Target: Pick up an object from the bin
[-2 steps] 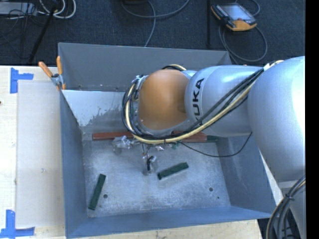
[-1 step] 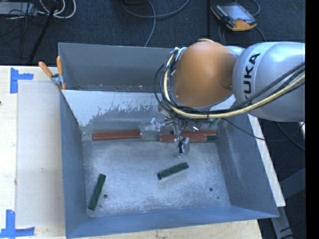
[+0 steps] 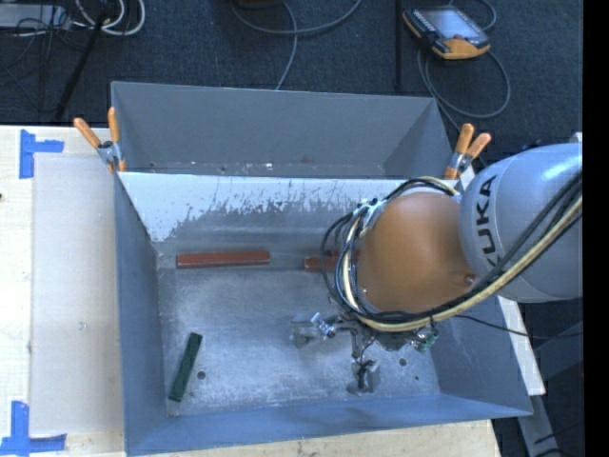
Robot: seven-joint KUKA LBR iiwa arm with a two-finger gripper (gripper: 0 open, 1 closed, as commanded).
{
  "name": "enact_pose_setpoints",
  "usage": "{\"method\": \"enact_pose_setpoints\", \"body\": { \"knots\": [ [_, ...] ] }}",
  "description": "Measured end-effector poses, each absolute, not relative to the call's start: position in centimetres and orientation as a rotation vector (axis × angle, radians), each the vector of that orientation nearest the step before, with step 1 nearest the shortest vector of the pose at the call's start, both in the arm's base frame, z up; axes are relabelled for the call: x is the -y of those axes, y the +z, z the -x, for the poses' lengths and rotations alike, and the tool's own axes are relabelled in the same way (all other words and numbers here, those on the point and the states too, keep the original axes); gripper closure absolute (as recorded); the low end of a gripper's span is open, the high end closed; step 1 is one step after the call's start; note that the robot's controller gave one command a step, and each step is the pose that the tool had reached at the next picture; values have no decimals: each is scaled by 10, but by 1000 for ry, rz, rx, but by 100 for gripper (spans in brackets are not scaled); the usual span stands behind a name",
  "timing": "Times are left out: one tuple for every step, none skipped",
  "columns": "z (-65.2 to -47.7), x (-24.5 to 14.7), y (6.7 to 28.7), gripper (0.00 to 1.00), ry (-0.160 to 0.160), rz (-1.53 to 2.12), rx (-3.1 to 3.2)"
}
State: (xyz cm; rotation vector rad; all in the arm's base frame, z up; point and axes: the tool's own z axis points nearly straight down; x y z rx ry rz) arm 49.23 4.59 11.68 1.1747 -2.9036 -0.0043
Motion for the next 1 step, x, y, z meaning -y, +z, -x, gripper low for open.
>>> {"method": "enact_pose_setpoints", "body": {
  "knots": [
    [-553,-11,104,0,3,-1137,2933]
  ]
}}
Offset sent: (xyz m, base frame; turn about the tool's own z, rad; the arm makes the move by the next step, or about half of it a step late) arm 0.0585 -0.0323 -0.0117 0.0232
